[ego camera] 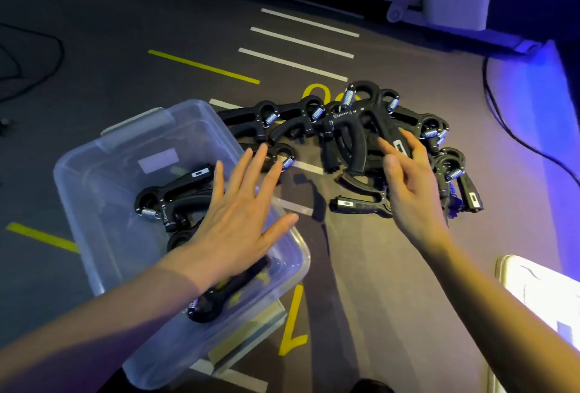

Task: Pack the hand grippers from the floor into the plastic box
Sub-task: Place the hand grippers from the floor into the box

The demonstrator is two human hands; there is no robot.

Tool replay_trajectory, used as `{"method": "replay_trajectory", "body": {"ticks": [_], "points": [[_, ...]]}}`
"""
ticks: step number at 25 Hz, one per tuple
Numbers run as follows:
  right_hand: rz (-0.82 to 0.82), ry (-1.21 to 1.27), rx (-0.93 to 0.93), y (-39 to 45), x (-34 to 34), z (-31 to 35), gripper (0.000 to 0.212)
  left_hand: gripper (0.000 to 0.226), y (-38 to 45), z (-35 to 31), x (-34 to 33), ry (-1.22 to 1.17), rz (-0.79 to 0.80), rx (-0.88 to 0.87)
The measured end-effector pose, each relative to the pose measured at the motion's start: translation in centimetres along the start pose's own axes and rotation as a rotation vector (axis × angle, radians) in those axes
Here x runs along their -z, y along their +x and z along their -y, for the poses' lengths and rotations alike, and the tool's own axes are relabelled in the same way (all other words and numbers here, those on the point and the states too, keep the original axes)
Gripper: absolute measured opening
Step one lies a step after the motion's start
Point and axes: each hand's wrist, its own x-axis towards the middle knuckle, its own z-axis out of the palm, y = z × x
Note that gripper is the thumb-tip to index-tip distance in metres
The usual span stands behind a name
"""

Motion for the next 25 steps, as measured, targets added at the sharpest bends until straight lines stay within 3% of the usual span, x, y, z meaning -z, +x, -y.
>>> {"method": "replay_trajectory", "body": {"ticks": [6,10,17,25], "points": [[0.177,0.261,0.344,-1.5,-2.9,7.5,0.049,0.076,-2.1,5.5,3.3,-0.120,-0.272,0.174],[0.379,0.161,0.452,-2.7,-6.8,9.9,0.063,0.075,-4.6,10.6,5.1,-0.171,-0.376,0.291],[0.765,-0.214,0.594,-3.4,-12.6,10.1,0.072,0.074,-7.8,14.5,3.8,-0.135,-0.185,0.302],[1.108,-0.428,0.524,-1.7,-17.1,10.3,0.045,0.072,-8.4,15.0,2.1,-0.110,-0.076,0.353]]}}
